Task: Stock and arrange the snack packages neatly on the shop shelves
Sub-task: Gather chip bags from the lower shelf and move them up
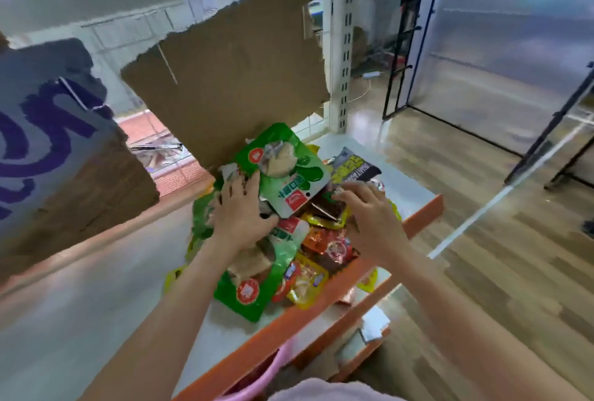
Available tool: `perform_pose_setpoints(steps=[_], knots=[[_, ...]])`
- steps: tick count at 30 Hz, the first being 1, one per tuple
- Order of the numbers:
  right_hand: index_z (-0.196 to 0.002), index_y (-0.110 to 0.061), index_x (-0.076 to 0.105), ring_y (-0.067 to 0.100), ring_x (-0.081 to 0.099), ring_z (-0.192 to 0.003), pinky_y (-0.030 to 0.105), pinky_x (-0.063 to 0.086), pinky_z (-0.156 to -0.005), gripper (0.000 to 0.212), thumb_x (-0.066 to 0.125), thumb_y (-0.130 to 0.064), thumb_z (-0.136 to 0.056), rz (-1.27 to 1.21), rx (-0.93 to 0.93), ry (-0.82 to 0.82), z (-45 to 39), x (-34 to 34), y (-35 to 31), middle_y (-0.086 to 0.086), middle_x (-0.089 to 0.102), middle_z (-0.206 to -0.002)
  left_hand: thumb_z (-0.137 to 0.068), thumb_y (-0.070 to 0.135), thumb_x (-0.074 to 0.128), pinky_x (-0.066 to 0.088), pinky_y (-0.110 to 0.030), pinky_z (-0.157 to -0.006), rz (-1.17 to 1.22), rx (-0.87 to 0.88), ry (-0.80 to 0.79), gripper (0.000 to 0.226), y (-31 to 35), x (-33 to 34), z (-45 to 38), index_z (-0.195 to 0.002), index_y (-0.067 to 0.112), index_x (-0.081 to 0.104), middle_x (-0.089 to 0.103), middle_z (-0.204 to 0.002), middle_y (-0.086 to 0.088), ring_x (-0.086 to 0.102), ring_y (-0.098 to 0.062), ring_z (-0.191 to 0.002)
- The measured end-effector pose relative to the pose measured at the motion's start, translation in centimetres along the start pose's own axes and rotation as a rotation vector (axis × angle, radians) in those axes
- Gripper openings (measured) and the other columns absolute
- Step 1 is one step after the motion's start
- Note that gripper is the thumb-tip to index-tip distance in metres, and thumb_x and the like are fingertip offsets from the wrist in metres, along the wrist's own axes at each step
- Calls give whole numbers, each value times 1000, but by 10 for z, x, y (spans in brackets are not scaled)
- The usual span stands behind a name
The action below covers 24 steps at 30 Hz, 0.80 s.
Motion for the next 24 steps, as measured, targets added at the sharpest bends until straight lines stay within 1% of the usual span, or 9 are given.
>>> perform_pose_setpoints(steps=[4,7,9,11,14,17,20,22,24], knots=[[-132,-14,47,29,30,-133,45,38,-96,68,52,6,-67,115,90,-122,-25,1,40,7,37,-146,-82,52,59,26,-54,-107,-14,-30,5,88,-7,5,-3,-147,40,1,10,-153,-10,19,-40,-136],[-143,-27,28,18,15,-141,41,27,-102,76,56,-9,-75,210,55,-286,-41,18,52,-5,23,-153,-87,20,60,31,-53,-104,-2,-45,125,84,-11,0,7,-149,29,4,21,-149,-15,28,-42,-131],[-144,-30,23,20,20,-137,41,26,-100,73,56,-21,-79,299,38,-334,-46,30,56,-5,29,-148,-85,4,55,34,-52,-99,130,-80,251,78,-16,-9,16,-149,17,13,32,-143,-18,35,-43,-125],[-141,-29,27,25,23,-130,42,25,-99,70,57,-23,-78,358,22,-326,-52,35,58,-1,32,-140,-82,-5,52,36,-54,-96,223,-119,371,71,-25,-23,28,-146,11,26,38,-136,-22,39,-44,-118],[-132,-24,38,28,23,-124,44,23,-100,61,61,-26,-75,407,-19,-359,-62,31,56,7,34,-133,-73,-13,54,39,-53,-88,130,-167,486,68,-37,-38,55,-136,11,44,48,-123,-22,44,-44,-107],[-119,-17,53,29,30,-117,44,25,-95,54,63,-46,-74,330,-106,-260,-55,16,39,9,41,-122,-64,-16,59,40,-46,-78,41,-189,549,69,-45,-45,93,-127,13,56,55,-111,-20,48,-42,-97],[-93,-8,61,33,54,-96,45,42,-79,54,50,-58,-73,167,-300,-200,-29,5,-10,12,56,-102,-61,-11,53,34,-40,-75,-8,-267,608,63,-52,-42,139,-117,15,62,55,-104,-17,49,-38,-91],[-91,-8,60,32,61,-77,35,48,-62,47,56,-49,-67,55,-409,-240,-11,6,-45,9,59,-91,-59,1,41,29,-36,-76,19,-294,646,59,-56,-40,165,-111,18,64,55,-105,-17,45,-32,-93],[-97,-9,59,31,62,-75,30,46,-57,47,64,-41,-63,-67,-496,-327,-1,14,-77,8,61,-93,-59,11,33,28,-35,-75,36,-330,674,59,-61,-35,192,-109,22,61,56,-106,-18,42,-29,-95]])
Point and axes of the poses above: each hand's wrist, its own z-axis away from the middle knuckle, its own x-axis out of the palm, y = z × x, the point moved 4 cm from there along -z, towards the middle knuckle
